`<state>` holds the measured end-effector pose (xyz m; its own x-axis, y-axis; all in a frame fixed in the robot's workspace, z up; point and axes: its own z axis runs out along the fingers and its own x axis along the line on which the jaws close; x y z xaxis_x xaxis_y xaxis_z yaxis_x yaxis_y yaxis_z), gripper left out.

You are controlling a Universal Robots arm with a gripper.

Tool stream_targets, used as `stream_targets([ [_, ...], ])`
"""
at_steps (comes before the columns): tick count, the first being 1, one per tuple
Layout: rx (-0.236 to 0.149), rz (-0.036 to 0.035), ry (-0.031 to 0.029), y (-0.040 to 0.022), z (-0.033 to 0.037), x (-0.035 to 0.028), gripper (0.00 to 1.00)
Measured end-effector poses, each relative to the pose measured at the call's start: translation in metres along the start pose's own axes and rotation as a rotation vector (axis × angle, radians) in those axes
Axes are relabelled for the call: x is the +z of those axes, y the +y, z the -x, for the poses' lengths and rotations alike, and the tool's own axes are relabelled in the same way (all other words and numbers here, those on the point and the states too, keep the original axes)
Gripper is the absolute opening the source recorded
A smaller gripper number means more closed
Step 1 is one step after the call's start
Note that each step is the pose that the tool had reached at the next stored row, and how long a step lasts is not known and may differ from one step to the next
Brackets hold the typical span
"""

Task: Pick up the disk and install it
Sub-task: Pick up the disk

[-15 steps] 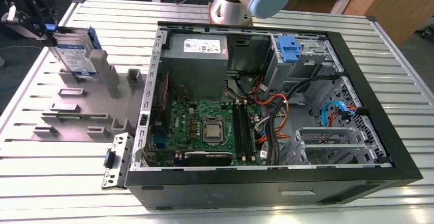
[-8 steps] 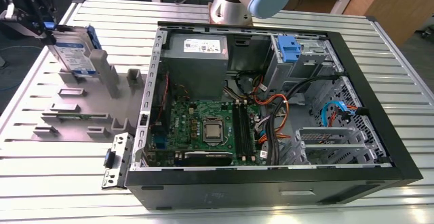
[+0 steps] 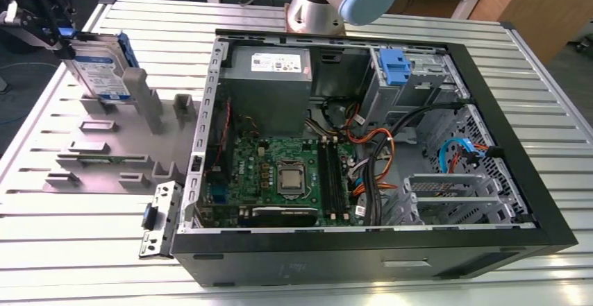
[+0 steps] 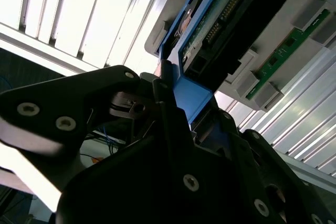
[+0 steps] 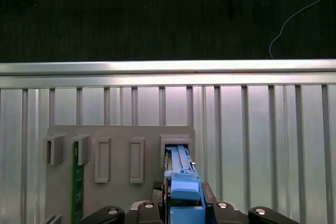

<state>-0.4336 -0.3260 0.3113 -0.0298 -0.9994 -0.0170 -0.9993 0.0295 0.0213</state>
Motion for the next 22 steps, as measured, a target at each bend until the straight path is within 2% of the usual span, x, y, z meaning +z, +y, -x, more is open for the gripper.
stream_targets([
  [22,0.000,-0.0002,-0.0001,0.0001,0.0001,-0.0053,0.36],
])
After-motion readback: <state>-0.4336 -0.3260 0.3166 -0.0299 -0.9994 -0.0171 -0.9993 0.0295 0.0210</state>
